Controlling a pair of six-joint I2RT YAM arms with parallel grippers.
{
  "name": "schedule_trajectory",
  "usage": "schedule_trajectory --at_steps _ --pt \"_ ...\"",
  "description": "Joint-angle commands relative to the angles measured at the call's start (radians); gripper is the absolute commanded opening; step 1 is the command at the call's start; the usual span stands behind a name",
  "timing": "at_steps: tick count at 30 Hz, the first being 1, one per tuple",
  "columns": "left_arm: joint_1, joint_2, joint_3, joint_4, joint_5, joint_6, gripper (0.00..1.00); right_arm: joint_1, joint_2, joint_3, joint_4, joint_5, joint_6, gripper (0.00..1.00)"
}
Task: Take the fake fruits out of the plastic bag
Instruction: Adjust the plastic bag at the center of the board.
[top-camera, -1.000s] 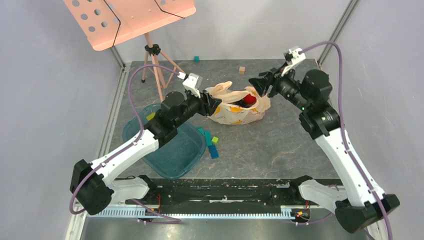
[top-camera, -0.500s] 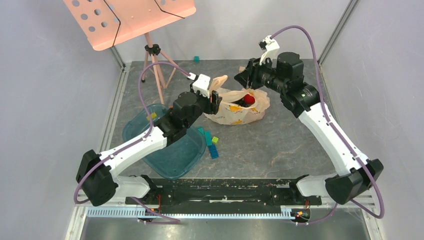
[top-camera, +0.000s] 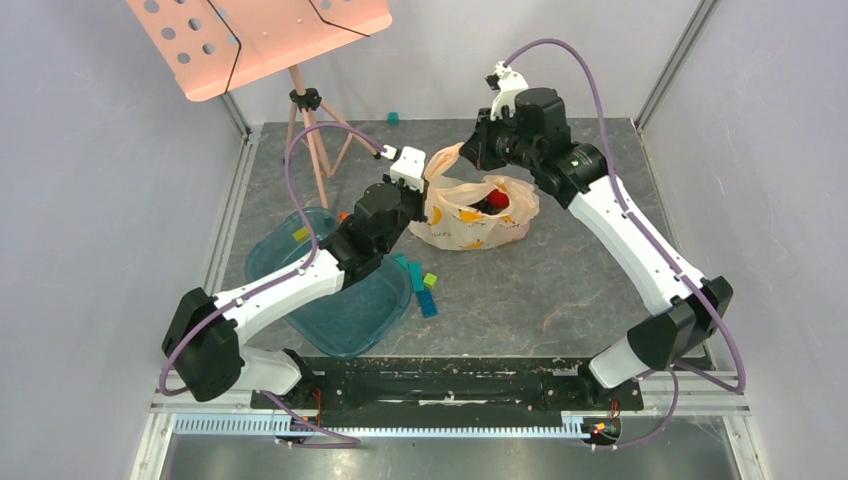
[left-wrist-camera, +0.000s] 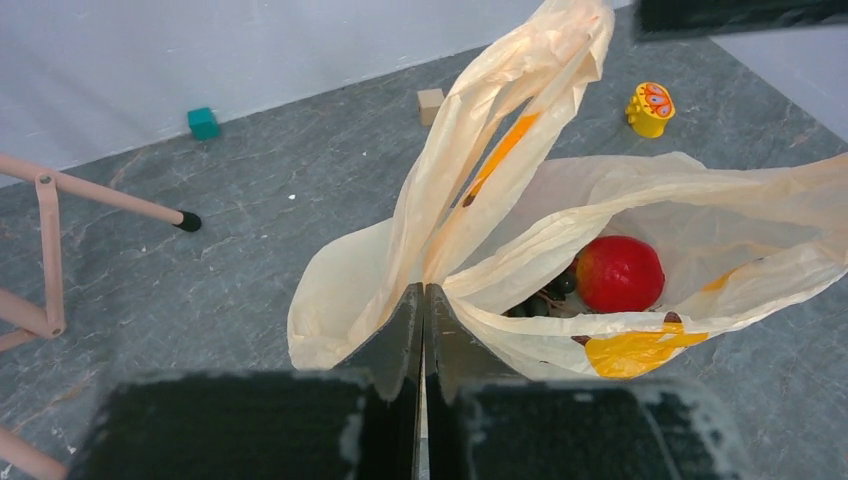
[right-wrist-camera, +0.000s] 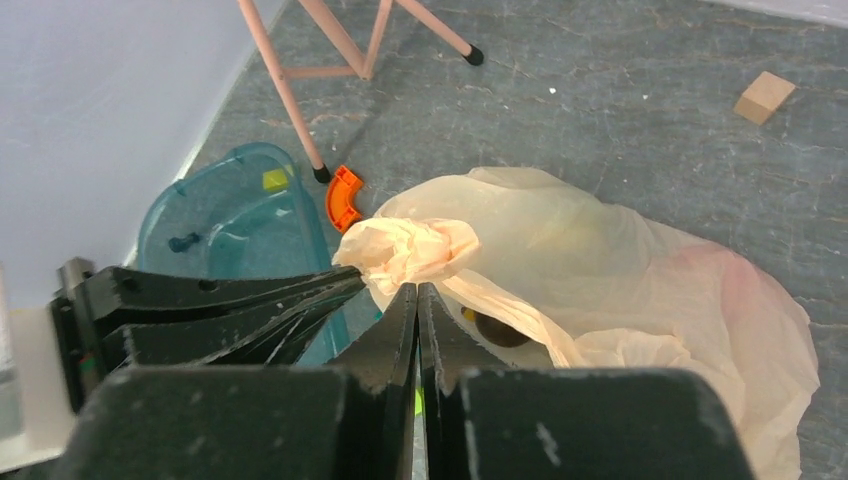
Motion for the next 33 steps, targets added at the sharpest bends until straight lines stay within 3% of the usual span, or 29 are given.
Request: schedule_trajectory --at_steps 1,19,33 --pt "-0.006 -0.041 -0.029 0.092 0.008 -0.023 0.02 0.030 0.041 0.063 -0.079 0.112 -0.027 0.01" --pt "-0.009 -0.122 -0.096 0.092 0.017 -0.051 0.02 0.052 0.028 -0.173 -0.110 0.213 -0.076 0.00" --pt "-0.009 -0.239 -0.123 0.025 0.005 -0.074 0.03 0.051 0.091 -0.218 -0.101 0.367 -0.090 0.00"
